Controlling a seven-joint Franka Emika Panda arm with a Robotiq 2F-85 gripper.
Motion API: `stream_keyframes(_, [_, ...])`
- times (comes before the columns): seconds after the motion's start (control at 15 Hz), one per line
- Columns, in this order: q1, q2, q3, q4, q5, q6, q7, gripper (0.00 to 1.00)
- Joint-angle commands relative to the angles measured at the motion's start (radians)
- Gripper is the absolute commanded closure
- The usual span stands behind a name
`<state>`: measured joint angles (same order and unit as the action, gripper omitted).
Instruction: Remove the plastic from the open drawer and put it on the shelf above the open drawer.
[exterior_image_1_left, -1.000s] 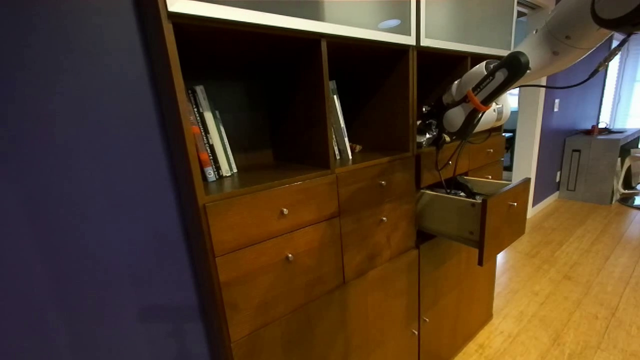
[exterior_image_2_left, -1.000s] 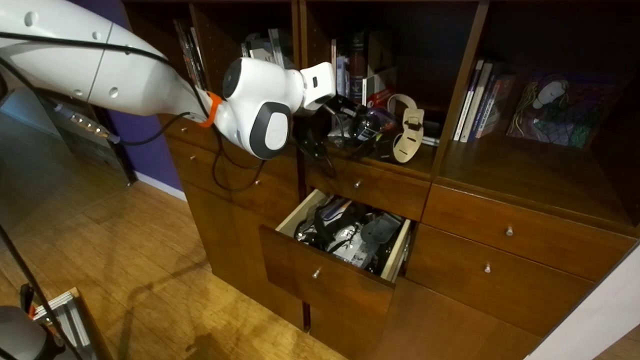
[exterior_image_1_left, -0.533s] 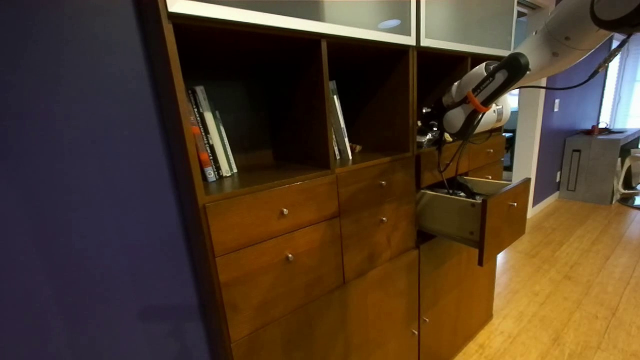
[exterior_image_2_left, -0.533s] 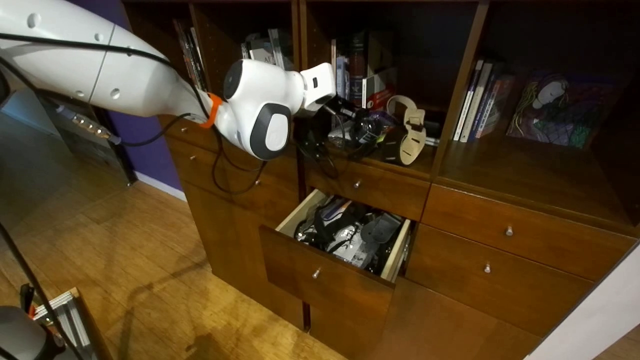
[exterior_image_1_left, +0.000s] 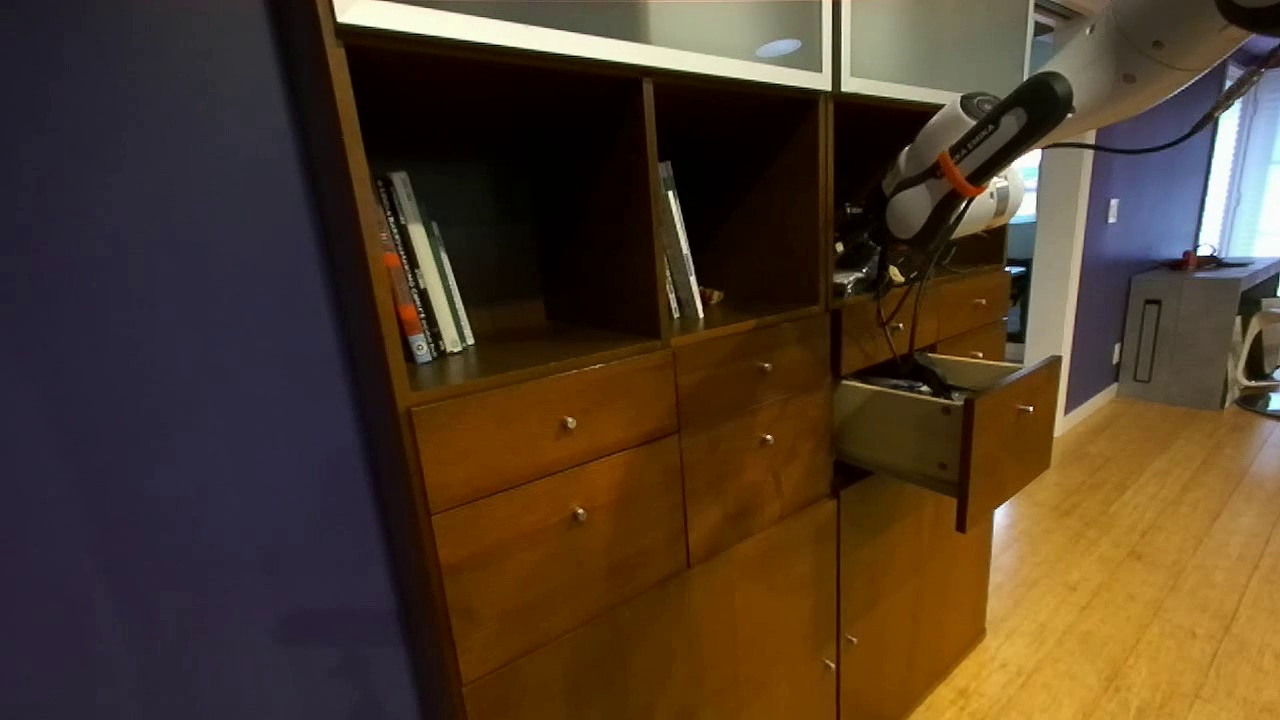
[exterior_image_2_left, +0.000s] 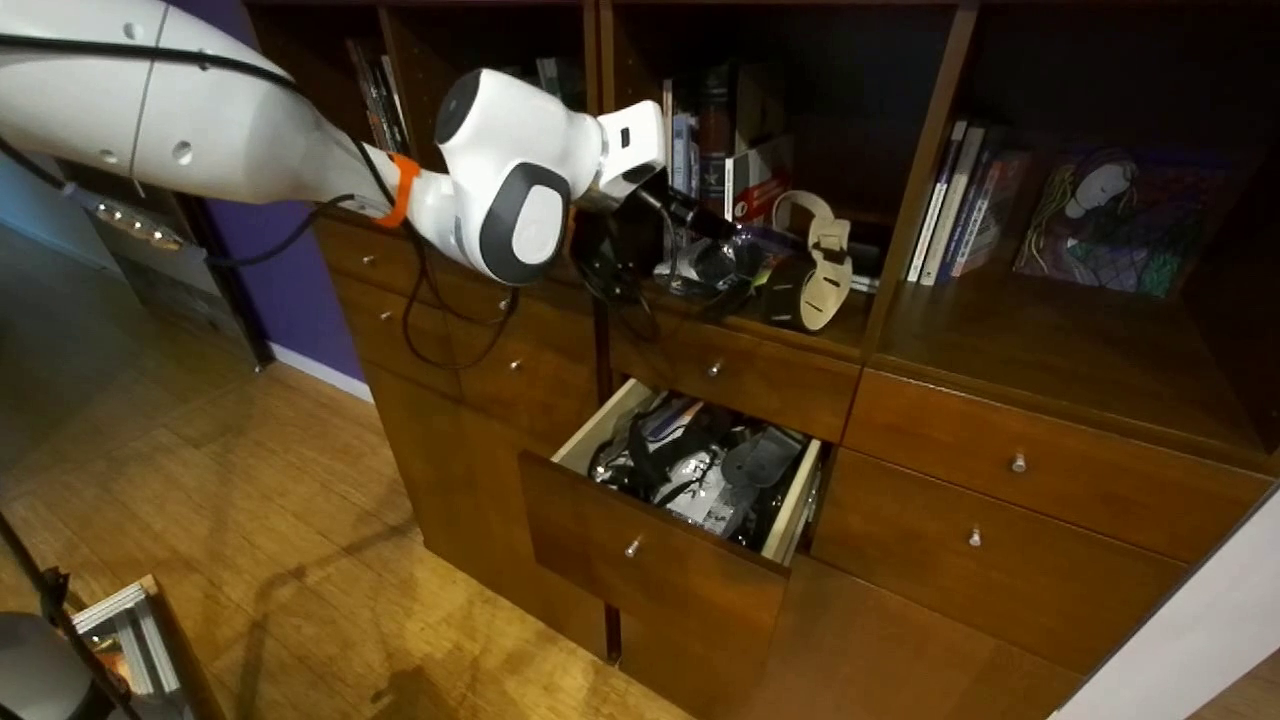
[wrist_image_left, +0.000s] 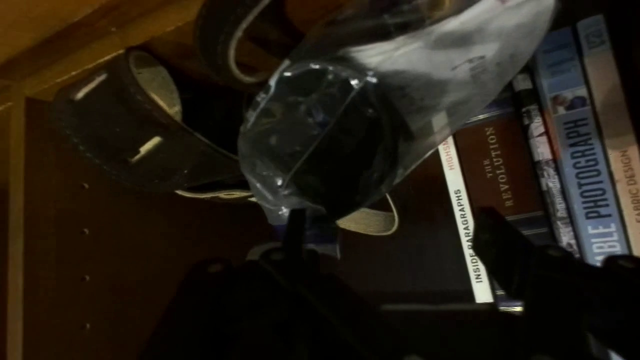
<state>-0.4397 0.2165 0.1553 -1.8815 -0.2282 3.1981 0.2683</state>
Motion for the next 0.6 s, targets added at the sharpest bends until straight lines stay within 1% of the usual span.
stream_keyframes(0.0, [0.034, -0.09, -0.075, -0.024, 0.003, -0.19, 0.027, 0.0])
stream_keyframes(0.07, [0.044, -0.105, -0.091, -0.022, 0.002, -0.252, 0.026, 0.0])
stream_keyframes(0.13, [0.037, -0.122, -0.081, -0.021, 0.014, -0.332, 0.023, 0.0])
stream_keyframes(0.2, [0.027, -0.141, -0.062, -0.02, 0.052, -0.422, -0.007, 0.0])
stream_keyframes(0.27, [0.023, -0.155, -0.053, -0.019, 0.081, -0.488, -0.028, 0.0])
stream_keyframes(0.33, [0.122, -0.176, -0.144, -0.021, 0.162, -0.556, -0.091, 0.0])
stream_keyframes(0.47, [0.153, -0.212, -0.171, -0.02, 0.211, -0.678, -0.125, 0.0])
stream_keyframes(0.53, [0.17, -0.233, -0.191, -0.023, 0.208, -0.729, -0.132, 0.0])
